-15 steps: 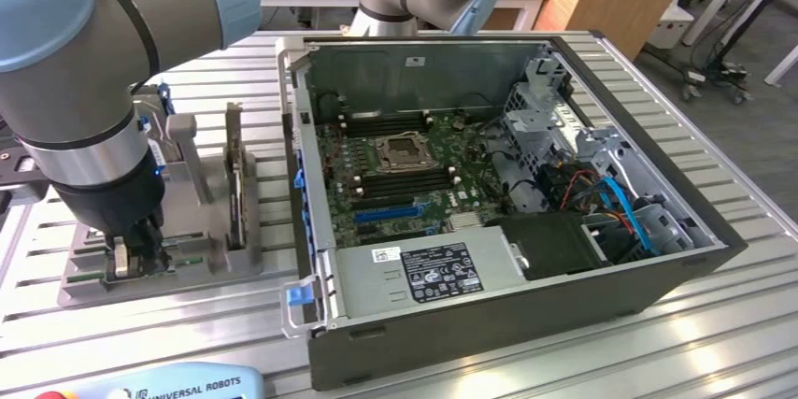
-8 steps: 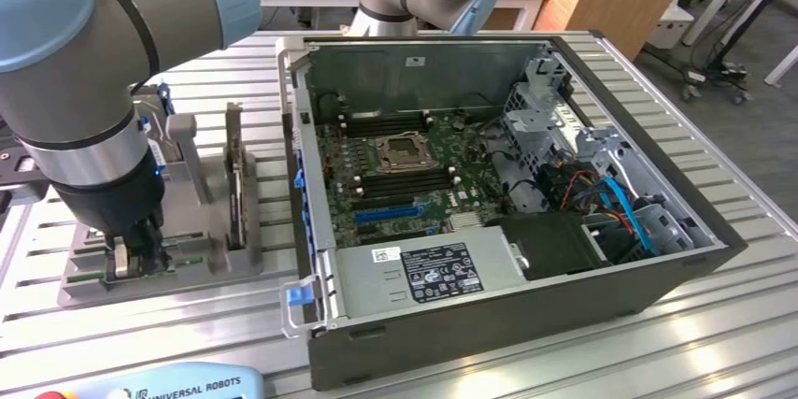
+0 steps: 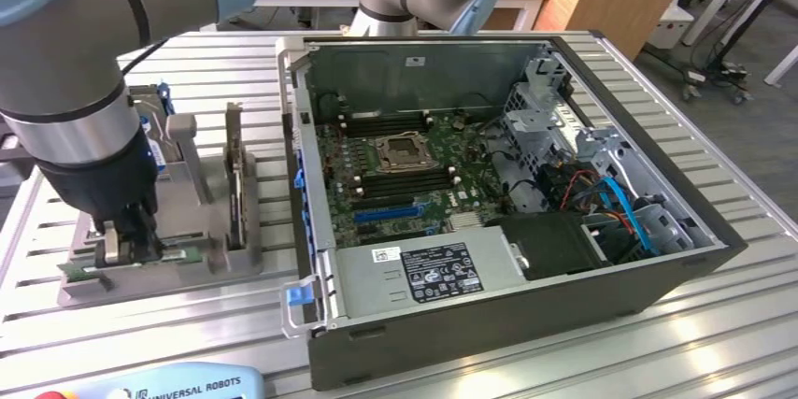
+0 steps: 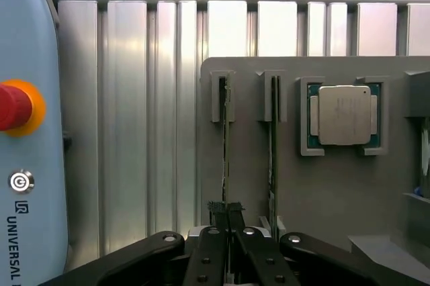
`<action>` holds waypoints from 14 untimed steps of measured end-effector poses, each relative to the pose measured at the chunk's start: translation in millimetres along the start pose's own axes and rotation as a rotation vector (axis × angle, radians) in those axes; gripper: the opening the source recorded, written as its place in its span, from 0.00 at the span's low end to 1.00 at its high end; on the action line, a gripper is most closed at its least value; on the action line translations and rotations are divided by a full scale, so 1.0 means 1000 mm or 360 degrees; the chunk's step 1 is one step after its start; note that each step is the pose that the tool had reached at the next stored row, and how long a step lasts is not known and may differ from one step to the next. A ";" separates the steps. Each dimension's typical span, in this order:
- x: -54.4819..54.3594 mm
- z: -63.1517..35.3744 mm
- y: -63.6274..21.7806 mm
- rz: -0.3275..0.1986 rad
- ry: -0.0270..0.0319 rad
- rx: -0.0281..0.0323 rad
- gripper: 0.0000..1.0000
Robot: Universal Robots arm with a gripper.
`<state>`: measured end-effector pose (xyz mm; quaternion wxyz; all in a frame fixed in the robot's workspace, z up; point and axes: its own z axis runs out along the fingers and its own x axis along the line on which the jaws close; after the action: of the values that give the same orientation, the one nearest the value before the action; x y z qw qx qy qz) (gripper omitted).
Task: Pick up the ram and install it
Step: 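Pick up the ram and move it above insertion slot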
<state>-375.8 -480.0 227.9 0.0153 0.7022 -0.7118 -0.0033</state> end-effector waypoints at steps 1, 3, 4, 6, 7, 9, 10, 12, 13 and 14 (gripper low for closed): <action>0.000 -0.0030 0.0000 0.0000 0.00000 0.00001 0.12; 0.000 -0.0095 0.0000 0.0000 0.00000 0.00001 0.12; 0.000 -0.0130 0.0000 0.0000 0.00000 0.00002 0.12; 0.000 -0.0209 0.0000 0.0000 0.00001 0.00001 0.12; 0.000 -0.0249 0.0000 0.0000 0.00001 0.00001 0.12; 0.001 -0.0334 0.0000 0.0000 0.00000 0.00002 0.12; 0.001 -0.0379 0.0000 0.0000 0.00001 0.00001 0.12; 0.001 -0.0471 0.0000 0.0000 0.00001 0.00000 0.12; 0.001 -0.0511 0.0000 0.0000 0.00000 0.00001 0.12; 0.001 -0.0554 -0.0001 0.0000 0.00000 0.00002 0.12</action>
<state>-374.2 -480.0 283.3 0.0153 0.7022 -0.7118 -0.0032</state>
